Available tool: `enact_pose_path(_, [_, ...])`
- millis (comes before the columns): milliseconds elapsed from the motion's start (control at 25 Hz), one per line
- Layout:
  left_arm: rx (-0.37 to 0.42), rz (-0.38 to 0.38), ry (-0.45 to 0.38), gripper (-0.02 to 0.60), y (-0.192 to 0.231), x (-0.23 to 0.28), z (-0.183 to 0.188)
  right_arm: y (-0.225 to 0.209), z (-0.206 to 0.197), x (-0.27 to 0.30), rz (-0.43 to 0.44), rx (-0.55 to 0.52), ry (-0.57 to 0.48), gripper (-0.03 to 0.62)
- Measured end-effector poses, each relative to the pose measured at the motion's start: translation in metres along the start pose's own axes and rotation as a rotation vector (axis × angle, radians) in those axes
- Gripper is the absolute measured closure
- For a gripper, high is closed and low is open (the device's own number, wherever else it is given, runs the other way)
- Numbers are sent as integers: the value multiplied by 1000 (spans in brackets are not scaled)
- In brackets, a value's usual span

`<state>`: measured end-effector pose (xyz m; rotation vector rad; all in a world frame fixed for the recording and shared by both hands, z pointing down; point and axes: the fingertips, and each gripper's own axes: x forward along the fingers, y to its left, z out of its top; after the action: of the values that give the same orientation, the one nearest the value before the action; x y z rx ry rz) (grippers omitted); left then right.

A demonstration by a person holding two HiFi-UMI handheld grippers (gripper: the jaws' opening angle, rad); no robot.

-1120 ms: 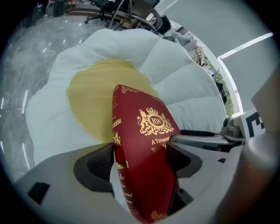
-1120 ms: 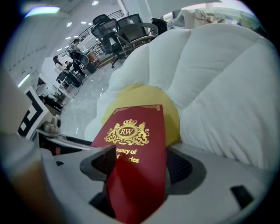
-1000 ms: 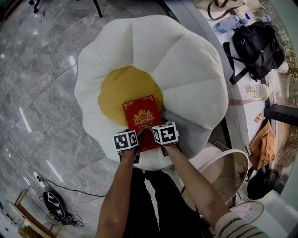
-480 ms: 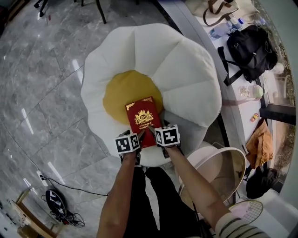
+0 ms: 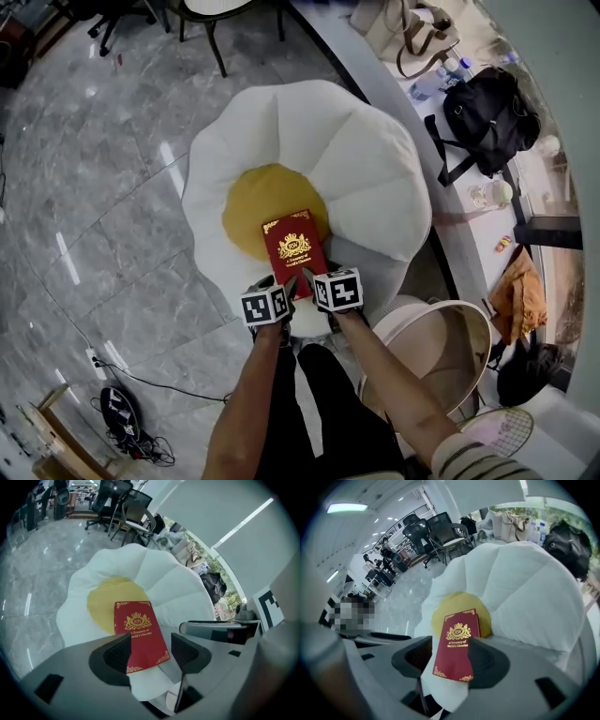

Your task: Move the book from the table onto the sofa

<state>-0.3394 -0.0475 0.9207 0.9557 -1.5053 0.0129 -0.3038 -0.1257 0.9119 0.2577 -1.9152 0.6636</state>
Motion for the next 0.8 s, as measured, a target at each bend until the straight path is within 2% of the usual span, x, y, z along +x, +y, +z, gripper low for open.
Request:
enact_pose_path(160, [19, -9, -38, 329, -19, -31, 5, 13, 9, -32, 4, -3, -43, 368])
enact_pose_path(360, [62, -20, -80, 407, -49, -72, 13, 31, 25, -77, 15, 7, -104, 423])
enact_pose_path(480, [52, -27, -75, 438, -66, -96, 7, 44, 29, -105, 21, 12, -132, 463])
enact_pose_path(600, [57, -39, -79, 495, -84, -121, 0, 60, 29, -132, 25, -4, -151, 514])
enact_pose_path(800, [93, -39, -122, 513, -105, -169, 8, 86, 37, -176, 22, -10, -199, 549])
